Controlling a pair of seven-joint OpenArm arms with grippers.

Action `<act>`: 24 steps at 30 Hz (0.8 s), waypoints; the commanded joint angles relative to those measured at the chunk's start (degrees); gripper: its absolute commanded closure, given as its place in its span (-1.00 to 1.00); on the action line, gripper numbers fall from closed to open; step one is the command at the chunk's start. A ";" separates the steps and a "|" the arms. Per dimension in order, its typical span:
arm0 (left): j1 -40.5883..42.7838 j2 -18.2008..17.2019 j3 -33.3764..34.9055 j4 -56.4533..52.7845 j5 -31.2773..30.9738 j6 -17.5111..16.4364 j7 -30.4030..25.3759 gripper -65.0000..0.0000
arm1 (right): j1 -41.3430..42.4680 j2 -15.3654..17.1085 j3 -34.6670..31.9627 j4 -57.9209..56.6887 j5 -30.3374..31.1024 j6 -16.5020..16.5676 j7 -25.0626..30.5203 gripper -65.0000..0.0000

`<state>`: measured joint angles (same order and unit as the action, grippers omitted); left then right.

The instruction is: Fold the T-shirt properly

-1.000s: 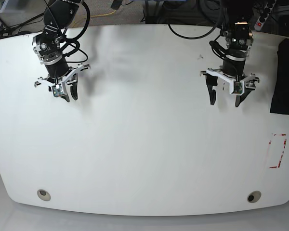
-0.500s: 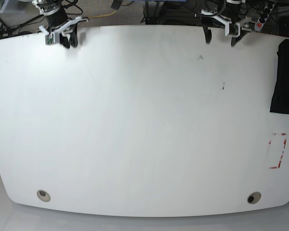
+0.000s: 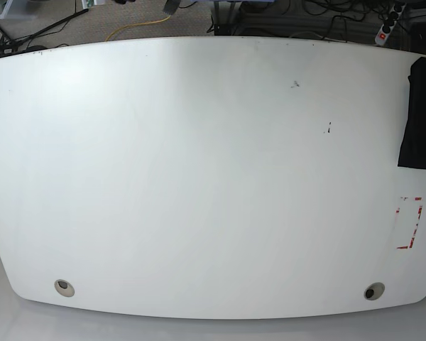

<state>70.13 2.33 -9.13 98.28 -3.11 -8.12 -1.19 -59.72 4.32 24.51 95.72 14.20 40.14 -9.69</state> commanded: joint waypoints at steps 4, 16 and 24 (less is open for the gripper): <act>-4.85 -1.32 -0.06 -10.76 0.17 0.16 -1.23 -0.37 | 1.75 1.00 -2.40 -6.18 -3.16 -0.14 0.95 0.60; -27.10 -4.57 0.03 -43.55 0.26 0.25 -0.96 -0.37 | 18.36 1.09 -6.62 -34.67 -15.29 -4.40 7.01 0.60; -38.26 -5.01 0.03 -57.80 0.17 3.33 -1.05 -0.38 | 29.09 1.27 -10.40 -51.63 -18.99 -9.06 9.39 0.60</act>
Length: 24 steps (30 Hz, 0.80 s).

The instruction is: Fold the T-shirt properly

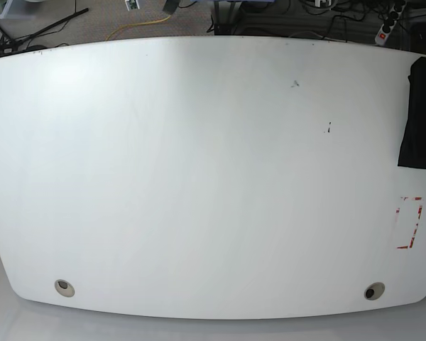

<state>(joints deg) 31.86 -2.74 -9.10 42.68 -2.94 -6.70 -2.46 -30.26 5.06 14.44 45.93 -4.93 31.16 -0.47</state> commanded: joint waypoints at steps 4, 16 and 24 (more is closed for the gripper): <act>-6.14 -1.87 1.76 -10.10 0.08 5.25 0.48 -0.39 | 2.79 0.35 -0.85 -5.27 -0.04 -3.24 0.16 0.60; -22.85 -3.10 13.10 -31.20 -0.18 3.75 1.98 -0.39 | 15.45 0.61 -0.94 -20.66 -0.13 -7.46 0.25 0.58; -22.67 -3.02 13.19 -31.55 -0.01 3.75 1.80 -0.39 | 15.62 0.61 -0.85 -20.83 -0.04 -7.46 0.25 0.58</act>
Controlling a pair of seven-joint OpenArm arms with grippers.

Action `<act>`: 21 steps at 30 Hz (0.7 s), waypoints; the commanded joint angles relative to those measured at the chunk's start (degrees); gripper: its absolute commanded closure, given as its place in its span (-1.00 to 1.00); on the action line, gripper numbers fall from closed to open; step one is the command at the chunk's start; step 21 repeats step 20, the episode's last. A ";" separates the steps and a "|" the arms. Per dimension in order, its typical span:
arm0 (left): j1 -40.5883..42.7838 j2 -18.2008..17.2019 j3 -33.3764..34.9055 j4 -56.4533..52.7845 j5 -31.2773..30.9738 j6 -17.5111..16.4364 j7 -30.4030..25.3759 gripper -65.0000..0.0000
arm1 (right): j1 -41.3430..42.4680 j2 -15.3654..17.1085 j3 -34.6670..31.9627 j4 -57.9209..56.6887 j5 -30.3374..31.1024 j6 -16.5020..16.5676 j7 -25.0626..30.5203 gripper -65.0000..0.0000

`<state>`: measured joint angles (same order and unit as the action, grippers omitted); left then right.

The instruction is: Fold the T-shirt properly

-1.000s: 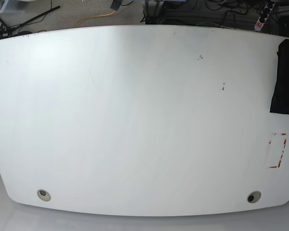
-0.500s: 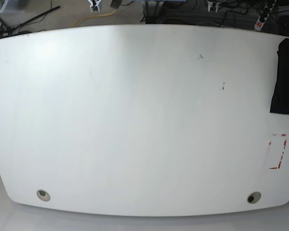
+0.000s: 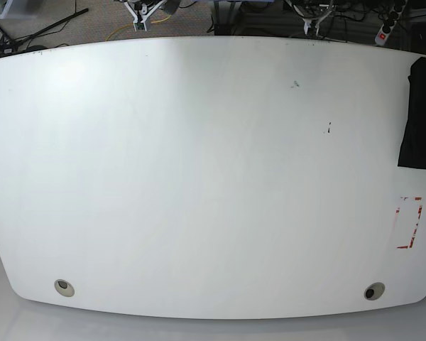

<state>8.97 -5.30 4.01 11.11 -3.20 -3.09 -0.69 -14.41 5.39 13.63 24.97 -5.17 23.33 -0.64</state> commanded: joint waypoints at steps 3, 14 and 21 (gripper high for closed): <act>0.04 -0.46 0.08 0.01 0.26 0.15 0.03 -0.39 | -0.31 0.28 -0.05 0.13 0.20 0.36 0.42 0.58; -0.14 -0.46 0.08 0.01 0.17 0.15 -0.06 -0.39 | -0.13 0.28 -0.05 0.04 0.11 0.36 0.42 0.58; -0.23 -0.46 0.08 0.01 0.17 0.15 -0.06 -0.39 | -0.13 0.37 -0.05 0.04 0.11 0.36 0.42 0.58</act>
